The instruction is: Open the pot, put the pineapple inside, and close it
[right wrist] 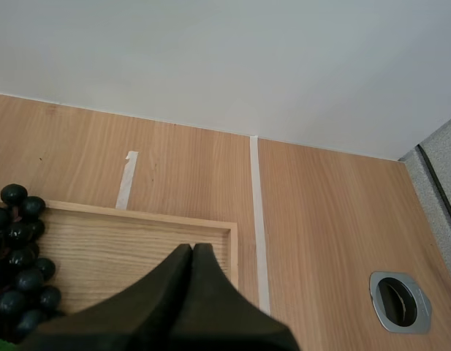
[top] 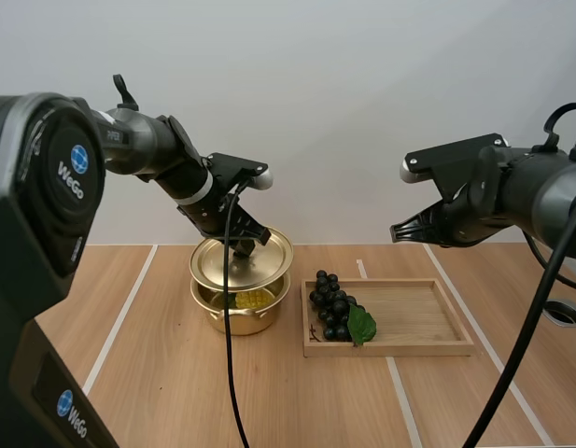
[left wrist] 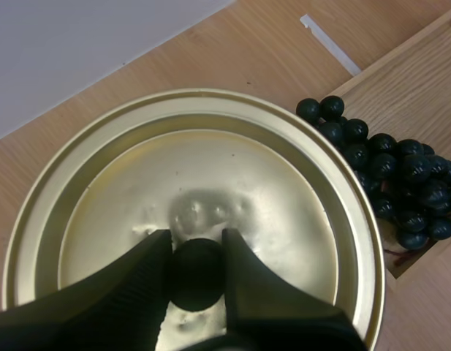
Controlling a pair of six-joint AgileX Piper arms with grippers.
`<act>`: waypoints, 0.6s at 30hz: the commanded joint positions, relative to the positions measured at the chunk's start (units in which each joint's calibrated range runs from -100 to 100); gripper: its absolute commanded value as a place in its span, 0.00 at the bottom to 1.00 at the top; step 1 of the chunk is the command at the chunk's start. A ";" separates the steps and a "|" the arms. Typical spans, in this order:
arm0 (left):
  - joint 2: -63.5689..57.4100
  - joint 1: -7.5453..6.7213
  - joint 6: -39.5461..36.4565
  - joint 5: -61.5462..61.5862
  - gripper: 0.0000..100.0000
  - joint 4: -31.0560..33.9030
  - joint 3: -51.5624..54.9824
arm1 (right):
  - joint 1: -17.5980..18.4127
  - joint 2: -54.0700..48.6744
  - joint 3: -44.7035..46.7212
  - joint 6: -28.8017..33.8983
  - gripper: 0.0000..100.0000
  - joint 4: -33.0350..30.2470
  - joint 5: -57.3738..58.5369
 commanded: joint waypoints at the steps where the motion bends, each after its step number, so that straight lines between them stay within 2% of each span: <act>1: 1.20 0.05 0.23 -0.53 0.00 -1.47 0.00 | -0.27 0.21 0.18 -0.20 0.00 -0.36 -0.88; 8: 3.32 0.05 1.00 -4.44 0.00 -1.47 0.00 | -0.27 0.21 0.18 -0.20 0.00 -0.36 -0.88; 18: 4.69 0.05 1.00 -2.62 0.00 -0.83 0.00 | -0.27 0.21 0.18 -0.20 0.00 -0.36 -0.88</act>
